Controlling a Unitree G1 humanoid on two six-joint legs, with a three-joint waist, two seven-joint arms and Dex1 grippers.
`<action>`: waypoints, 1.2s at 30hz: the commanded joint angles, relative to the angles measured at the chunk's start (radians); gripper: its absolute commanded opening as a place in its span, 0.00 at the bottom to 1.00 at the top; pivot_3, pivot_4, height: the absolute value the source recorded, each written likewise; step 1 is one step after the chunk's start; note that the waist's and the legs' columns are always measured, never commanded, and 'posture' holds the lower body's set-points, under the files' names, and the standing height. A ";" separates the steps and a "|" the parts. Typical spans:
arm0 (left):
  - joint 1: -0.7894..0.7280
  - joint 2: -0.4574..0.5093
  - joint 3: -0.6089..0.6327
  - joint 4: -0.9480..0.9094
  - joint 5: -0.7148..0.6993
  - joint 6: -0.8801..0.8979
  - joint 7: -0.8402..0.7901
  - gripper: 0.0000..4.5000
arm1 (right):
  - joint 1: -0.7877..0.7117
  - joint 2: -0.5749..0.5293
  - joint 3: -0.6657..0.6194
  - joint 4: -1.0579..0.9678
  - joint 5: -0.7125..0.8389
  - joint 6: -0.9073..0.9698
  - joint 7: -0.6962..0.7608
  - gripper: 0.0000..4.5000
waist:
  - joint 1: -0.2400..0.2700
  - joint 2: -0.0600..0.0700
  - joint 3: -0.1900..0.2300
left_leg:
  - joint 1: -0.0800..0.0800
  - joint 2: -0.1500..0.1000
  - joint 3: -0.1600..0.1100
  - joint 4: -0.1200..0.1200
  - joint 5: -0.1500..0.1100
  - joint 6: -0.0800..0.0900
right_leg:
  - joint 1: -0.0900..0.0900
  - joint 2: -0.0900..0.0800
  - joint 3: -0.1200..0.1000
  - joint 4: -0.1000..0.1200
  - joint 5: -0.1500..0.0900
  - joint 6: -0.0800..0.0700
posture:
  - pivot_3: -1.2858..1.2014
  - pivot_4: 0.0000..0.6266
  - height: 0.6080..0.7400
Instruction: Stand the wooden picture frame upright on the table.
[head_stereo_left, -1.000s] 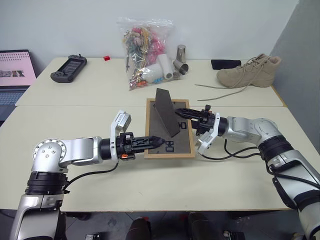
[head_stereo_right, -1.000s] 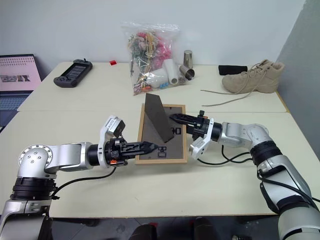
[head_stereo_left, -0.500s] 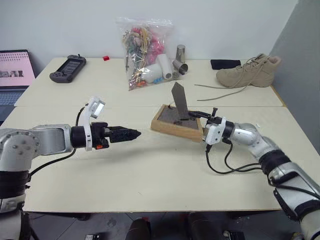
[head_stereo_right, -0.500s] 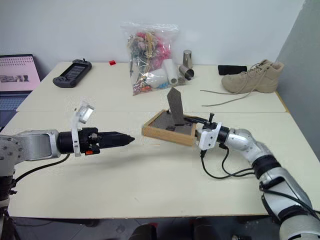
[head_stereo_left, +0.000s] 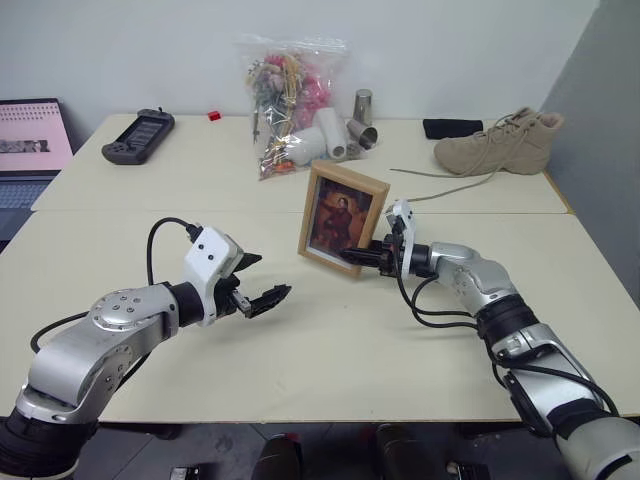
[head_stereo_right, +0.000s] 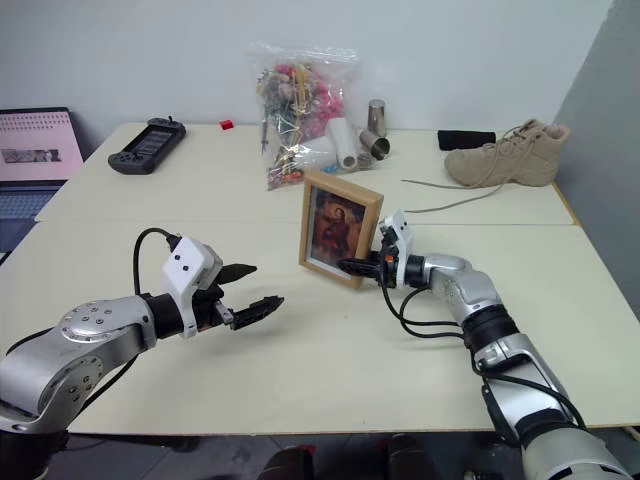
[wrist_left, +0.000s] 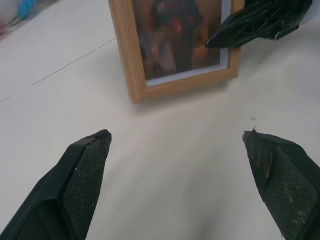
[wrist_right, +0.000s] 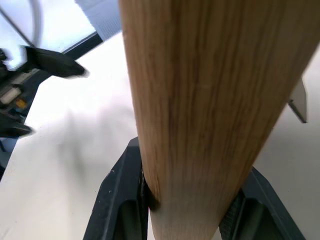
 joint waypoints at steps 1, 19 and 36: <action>-0.002 -0.019 0.029 -0.037 0.028 -0.018 -0.008 1.00 | -0.076 0.022 -0.079 0.051 -0.026 -0.006 0.042 0.29 | 0.002 0.000 0.000 | 0.000 0.000 0.000 0.000 0.000 0.000 | 0.000 0.000 0.000 0.000 0.000 0.000 | 0.52 0.24 1.00; -0.044 -0.033 0.020 0.021 0.093 -0.009 -0.077 1.00 | 0.004 0.074 -0.121 0.057 -0.223 -0.139 0.105 0.63 | 0.004 0.000 0.000 | 0.001 0.001 0.000 -0.001 0.000 0.000 | 0.000 0.001 -0.001 0.000 0.000 0.000 | 0.52 0.24 1.00; -0.186 -0.077 0.084 0.299 0.111 -0.009 -0.165 1.00 | 0.391 -0.303 -0.312 -0.848 -0.118 0.201 -0.021 0.99 | 0.002 0.000 0.000 | 0.000 0.002 0.000 -0.001 0.000 0.000 | 0.000 0.001 0.000 -0.001 0.000 0.000 | 0.52 0.24 1.00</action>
